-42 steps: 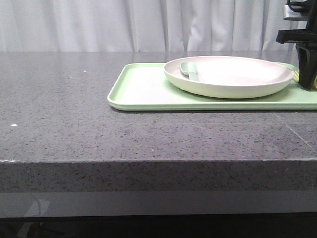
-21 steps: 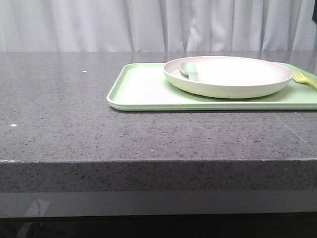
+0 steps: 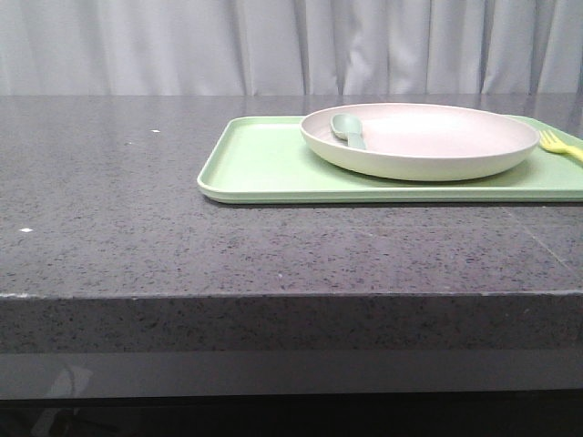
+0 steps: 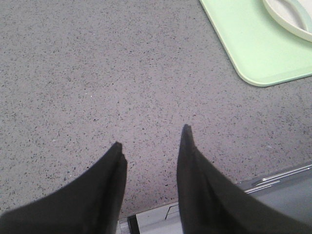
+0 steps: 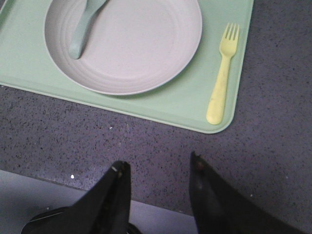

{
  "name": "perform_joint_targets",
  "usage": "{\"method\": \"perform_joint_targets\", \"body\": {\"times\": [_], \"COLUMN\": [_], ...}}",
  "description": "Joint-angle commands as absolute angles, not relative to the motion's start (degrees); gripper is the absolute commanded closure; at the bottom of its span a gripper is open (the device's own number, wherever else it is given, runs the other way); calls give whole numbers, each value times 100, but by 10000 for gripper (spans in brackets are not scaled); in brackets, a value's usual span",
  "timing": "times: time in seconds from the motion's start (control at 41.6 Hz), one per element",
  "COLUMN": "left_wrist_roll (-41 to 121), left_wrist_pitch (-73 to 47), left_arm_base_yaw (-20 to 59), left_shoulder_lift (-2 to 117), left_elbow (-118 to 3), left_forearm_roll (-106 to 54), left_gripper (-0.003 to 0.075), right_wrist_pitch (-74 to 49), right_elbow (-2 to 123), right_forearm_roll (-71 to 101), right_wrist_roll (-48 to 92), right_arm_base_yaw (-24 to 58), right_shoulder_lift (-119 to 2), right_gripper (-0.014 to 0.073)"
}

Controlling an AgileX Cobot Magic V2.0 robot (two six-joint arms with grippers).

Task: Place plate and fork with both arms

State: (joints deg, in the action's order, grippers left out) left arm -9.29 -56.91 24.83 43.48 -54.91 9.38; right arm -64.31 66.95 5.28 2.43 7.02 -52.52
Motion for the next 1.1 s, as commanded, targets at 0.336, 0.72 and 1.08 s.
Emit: {"method": "perform_joint_targets", "body": {"times": [0.336,0.72,1.08], "left_wrist_roll": [-996,-996,-996], "left_wrist_pitch": [-5328,-5328,-5321], "left_arm_base_yaw": [2537,2537,2537], "left_shoulder_lift": [4330,4330,4330], "left_elbow": [-5633,-5633,-5633], "left_forearm_roll": [994,994,994], "left_gripper": [471,596,740], "right_wrist_pitch": [-5899,-5835,-5821], "right_elbow": [5345,5220,5220], "right_forearm_roll": [505,505,499], "right_wrist_roll": [330,330,330], "right_arm_base_yaw": [709,709,709], "right_shoulder_lift": [-2665,-2211,-2211], "right_gripper": [269,500,662]}}
